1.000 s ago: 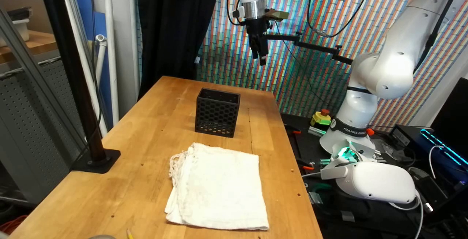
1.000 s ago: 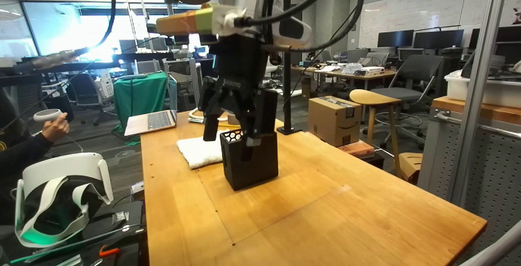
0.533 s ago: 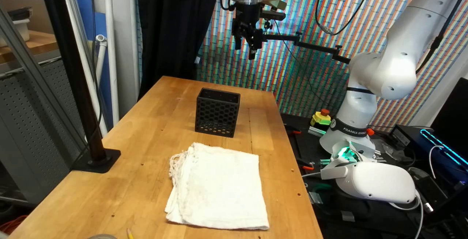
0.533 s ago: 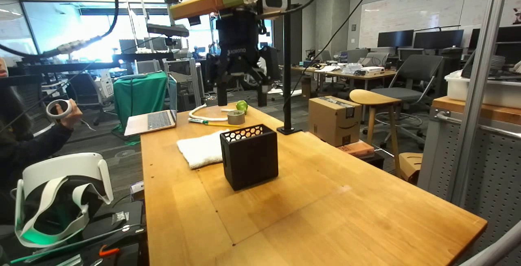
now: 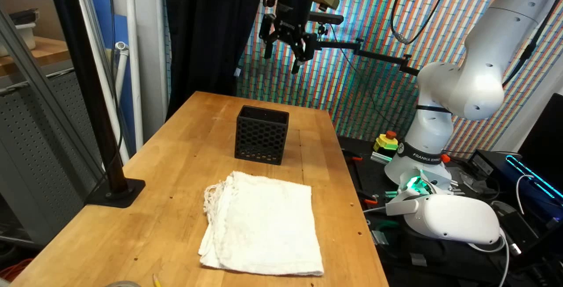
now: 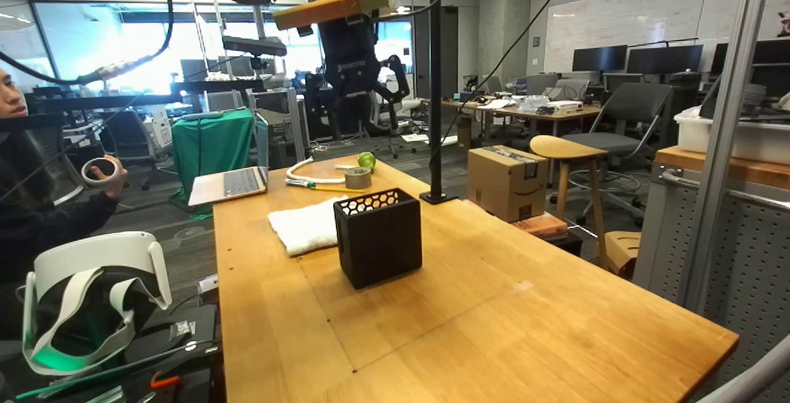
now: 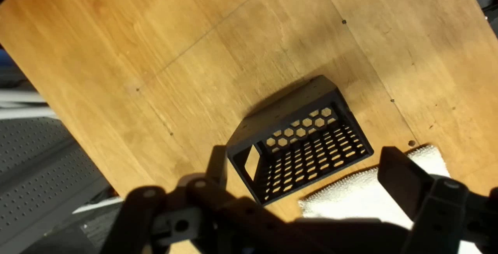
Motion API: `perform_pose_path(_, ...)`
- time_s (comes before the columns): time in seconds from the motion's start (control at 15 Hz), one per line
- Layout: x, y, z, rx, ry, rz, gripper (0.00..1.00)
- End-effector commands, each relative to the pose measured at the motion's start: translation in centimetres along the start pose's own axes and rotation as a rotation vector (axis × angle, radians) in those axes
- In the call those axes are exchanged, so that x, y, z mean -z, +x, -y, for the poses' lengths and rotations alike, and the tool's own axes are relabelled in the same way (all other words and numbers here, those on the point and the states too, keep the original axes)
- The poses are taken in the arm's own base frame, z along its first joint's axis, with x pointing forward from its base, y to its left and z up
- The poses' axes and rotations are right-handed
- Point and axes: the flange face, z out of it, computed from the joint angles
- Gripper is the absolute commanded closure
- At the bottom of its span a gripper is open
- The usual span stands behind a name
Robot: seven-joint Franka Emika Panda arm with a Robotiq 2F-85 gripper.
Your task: Put the towel inside the black object
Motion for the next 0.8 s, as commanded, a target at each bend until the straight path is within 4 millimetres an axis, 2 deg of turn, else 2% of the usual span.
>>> perform_pose_path(0.0, -0.7, 1.1, 0.0, 0.189, -0.029, -0.045, 0.00)
perform_pose_path(0.07, -0.4, 0.8, 0.2, 0.100, -0.011, -0.014, 0.00)
perform_pose_path(0.27, -1.1, 1.2, 0.1, 0.163, -0.013, -0.019, 0.00)
perform_pose_path(0.6, -1.1, 1.2, 0.1, 0.174, -0.017, -0.022, 0.00)
perform_pose_path(0.73, -1.8, 2.7, 0.5, 0.261, -0.017, -0.066, 0.00)
